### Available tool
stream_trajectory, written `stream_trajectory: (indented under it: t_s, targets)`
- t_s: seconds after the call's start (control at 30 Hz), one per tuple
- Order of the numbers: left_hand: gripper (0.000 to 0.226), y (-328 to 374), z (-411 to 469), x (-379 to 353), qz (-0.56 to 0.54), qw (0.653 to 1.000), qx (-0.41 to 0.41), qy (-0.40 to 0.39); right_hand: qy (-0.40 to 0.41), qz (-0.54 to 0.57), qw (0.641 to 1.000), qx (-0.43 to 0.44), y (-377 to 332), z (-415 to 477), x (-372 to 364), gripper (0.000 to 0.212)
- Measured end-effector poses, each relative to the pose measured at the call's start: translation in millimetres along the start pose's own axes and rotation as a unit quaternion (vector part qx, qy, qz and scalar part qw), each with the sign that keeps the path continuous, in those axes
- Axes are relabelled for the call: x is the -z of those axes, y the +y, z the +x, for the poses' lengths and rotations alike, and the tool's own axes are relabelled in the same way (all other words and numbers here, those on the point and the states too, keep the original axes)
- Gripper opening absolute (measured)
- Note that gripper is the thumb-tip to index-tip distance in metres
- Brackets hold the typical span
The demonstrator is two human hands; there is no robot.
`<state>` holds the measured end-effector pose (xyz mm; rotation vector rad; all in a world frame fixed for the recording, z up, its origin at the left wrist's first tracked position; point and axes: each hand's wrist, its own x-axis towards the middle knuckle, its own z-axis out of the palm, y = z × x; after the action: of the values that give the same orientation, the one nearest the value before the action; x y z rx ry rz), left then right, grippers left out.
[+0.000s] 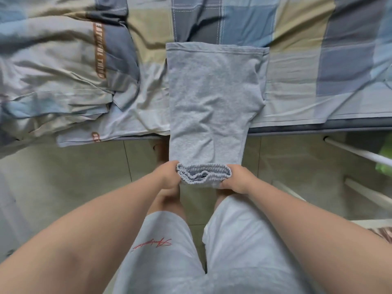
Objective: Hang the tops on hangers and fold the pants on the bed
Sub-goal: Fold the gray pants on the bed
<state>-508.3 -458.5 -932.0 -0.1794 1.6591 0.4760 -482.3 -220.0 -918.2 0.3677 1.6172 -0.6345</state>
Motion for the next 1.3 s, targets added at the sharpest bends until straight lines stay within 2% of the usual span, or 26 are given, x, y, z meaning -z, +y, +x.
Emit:
stream_trajectory:
  t_s: [0.13, 0.27, 0.4, 0.57, 0.7, 0.8, 0.9, 0.97, 1.03, 1.1, 1.2, 1.23, 1.3]
  targets:
    - [0.013, 26.5, 5.9, 41.0, -0.08, 0.994, -0.049, 0.049, 0.056, 0.073, 0.996, 0.014, -12.6, 6.0, 35.2, 0.016]
    - [0.024, 62.4, 28.4, 96.7, -0.06, 0.991, -0.061, 0.098, 0.136, 0.164, 0.977, 0.032, -30.4, 24.8, 87.5, 0.028]
    - [0.029, 98.4, 52.5, 143.0, -0.109, 0.979, -0.084, 0.152, 0.224, 0.176, 0.956, 0.063, -53.7, 50.6, 149.6, 0.025]
    - [0.027, 127.3, 77.2, 180.4, -0.199, 0.939, -0.085, 0.266, 0.304, 0.223, 0.923, 0.077, -82.0, 75.2, 206.0, 0.03]
    - [0.052, 134.8, 87.2, 182.7, -0.276, 0.902, -0.079, 0.321, 0.355, 0.263, 0.895, 0.071, -87.9, 87.0, 219.0, 0.041]
    - [0.07, 123.0, 91.6, 167.7, -0.26, 0.901, -0.043, 0.344, 0.36, 0.254, 0.897, 0.05, -75.4, 95.2, 207.0, 0.055]
    - [0.088, 108.1, 96.5, 145.7, -0.263, 0.896, 0.028, 0.355, 0.376, 0.239, 0.895, -0.028, -52.5, 104.8, 188.9, 0.083]
    - [0.099, 100.7, 103.9, 132.0, -0.297, 0.896, 0.047, 0.326, 0.354, 0.274, 0.893, -0.05, -38.2, 113.7, 178.9, 0.103]
    - [0.103, 95.5, 114.2, 121.3, -0.324, 0.897, 0.05, 0.297, 0.317, 0.33, 0.889, -0.031, -27.2, 125.1, 171.8, 0.11]
    - [0.106, 94.1, 123.8, 115.1, -0.31, 0.902, 0.067, 0.293, 0.298, 0.355, 0.886, -0.017, -22.1, 133.5, 167.7, 0.105]
    - [0.109, 96.2, 133.7, 114.1, -0.219, 0.918, 0.136, 0.302, 0.274, 0.396, 0.876, 0.005, -21.8, 140.3, 163.6, 0.088]
    - [0.102, 97.0, 135.3, 115.7, -0.213, 0.922, 0.14, 0.292, 0.261, 0.405, 0.876, 0.015, -22.0, 141.6, 162.1, 0.078]
    - [0.073, 96.1, 135.5, 120.3, -0.236, 0.926, 0.112, 0.273, 0.226, 0.429, 0.874, 0.034, -22.0, 141.5, 159.0, 0.054]
